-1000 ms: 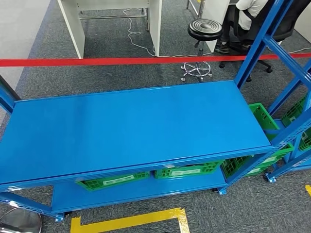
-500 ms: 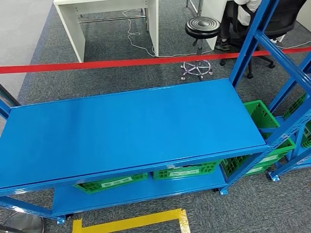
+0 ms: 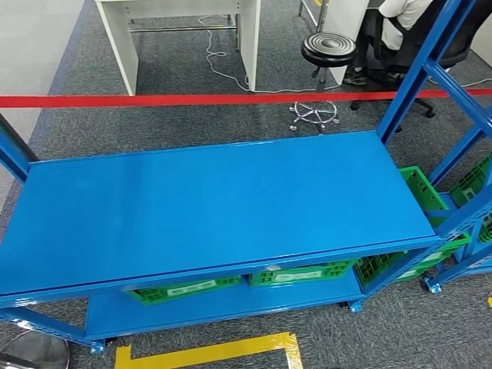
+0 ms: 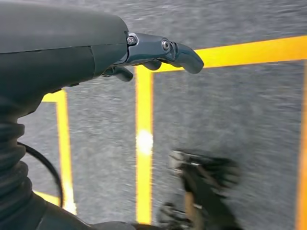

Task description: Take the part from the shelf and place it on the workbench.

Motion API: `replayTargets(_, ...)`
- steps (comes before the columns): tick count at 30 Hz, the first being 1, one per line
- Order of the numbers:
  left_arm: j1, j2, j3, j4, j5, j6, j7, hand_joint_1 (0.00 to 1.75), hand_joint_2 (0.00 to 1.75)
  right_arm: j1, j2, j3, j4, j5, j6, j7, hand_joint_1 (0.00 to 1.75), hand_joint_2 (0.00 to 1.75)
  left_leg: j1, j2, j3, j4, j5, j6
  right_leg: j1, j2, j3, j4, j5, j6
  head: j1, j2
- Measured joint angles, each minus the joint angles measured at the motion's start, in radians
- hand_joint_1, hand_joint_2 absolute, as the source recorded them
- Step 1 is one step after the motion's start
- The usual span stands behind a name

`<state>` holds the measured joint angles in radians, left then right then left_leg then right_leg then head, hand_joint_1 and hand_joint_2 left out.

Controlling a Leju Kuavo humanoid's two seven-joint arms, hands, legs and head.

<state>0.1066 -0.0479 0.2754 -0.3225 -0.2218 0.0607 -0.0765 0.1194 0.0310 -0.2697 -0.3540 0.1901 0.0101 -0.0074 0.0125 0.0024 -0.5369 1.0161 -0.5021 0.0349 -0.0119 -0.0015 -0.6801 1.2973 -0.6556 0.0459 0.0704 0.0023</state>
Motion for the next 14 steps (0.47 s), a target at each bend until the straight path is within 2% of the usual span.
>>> replayTargets(1,-0.01,0.002,-0.015,-0.017,0.013,-0.004,0.004,0.0,1.75,0.016,0.0,0.014,0.01,-0.012,0.0,0.001,0.0,1.75,-0.001,0.0,0.002,0.0,-0.001,0.0,0.0,0.0,-0.002,-0.002,0.016,-0.001,0.0,0.0)
replayTargets(2,-0.021,0.003,-0.028,-0.036,0.025,-0.007,0.008,0.0,1.75,0.032,0.0,0.026,0.021,-0.022,0.0,0.002,0.0,1.75,-0.001,-0.002,0.005,0.0,-0.004,-0.001,0.0,0.0,0.015,-0.045,0.049,-0.003,0.0,0.0)
replayTargets(4,-0.042,0.005,-0.055,-0.073,0.049,-0.013,0.014,0.0,1.75,0.063,-0.003,0.051,0.043,-0.042,0.0,0.003,0.0,1.75,-0.003,-0.003,0.012,0.002,-0.01,-0.008,0.002,-0.001,0.081,-0.185,0.121,-0.012,0.001,0.0)
replayTargets(5,-0.05,0.007,-0.07,-0.09,0.062,-0.017,0.018,0.0,1.75,0.076,-0.005,0.064,0.051,-0.052,-0.001,0.003,0.0,1.75,-0.005,-0.003,0.014,0.002,-0.014,-0.013,0.003,-0.001,0.107,-0.238,0.142,-0.017,0.0,0.0)
replayTargets(6,-0.057,0.009,-0.087,-0.104,0.076,-0.02,0.023,0.0,1.75,0.086,-0.007,0.08,0.057,-0.065,-0.001,0.004,0.0,1.75,-0.006,-0.003,0.015,0.003,-0.016,-0.019,0.005,0.0,0.123,-0.267,0.151,-0.022,0.0,0.0)
replayTargets(7,-0.061,0.012,-0.104,-0.113,0.092,-0.024,0.028,0.0,1.75,0.092,-0.009,0.096,0.061,-0.079,-0.002,0.004,0.0,1.75,-0.008,-0.002,0.016,0.002,-0.018,-0.023,0.006,0.001,0.129,-0.274,0.151,-0.024,0.0,0.0)
replayTargets(11,-0.033,0.024,-0.165,-0.121,0.154,-0.04,0.051,0.0,1.75,0.084,-0.015,0.156,0.045,-0.131,-0.006,0.004,0.0,1.75,-0.008,0.001,0.02,-0.001,-0.018,-0.01,0.006,0.005,0.128,-0.279,0.155,-0.024,-0.001,0.0)
replayTargets(13,-0.007,0.026,-0.19,-0.119,0.181,-0.047,0.06,0.0,1.75,0.066,-0.017,0.181,0.027,-0.154,-0.007,0.004,0.0,0.87,-0.007,0.001,0.022,-0.005,-0.017,-0.011,0.008,0.004,0.128,-0.279,0.152,-0.028,-0.001,0.0)
replayTargets(14,0.0,0.027,-0.196,-0.119,0.187,-0.049,0.061,0.0,1.75,0.062,-0.017,0.186,0.023,-0.159,-0.007,0.004,0.0,0.58,-0.007,0.001,0.023,-0.006,-0.017,-0.011,0.008,0.004,0.128,-0.279,0.152,-0.029,-0.001,0.0)
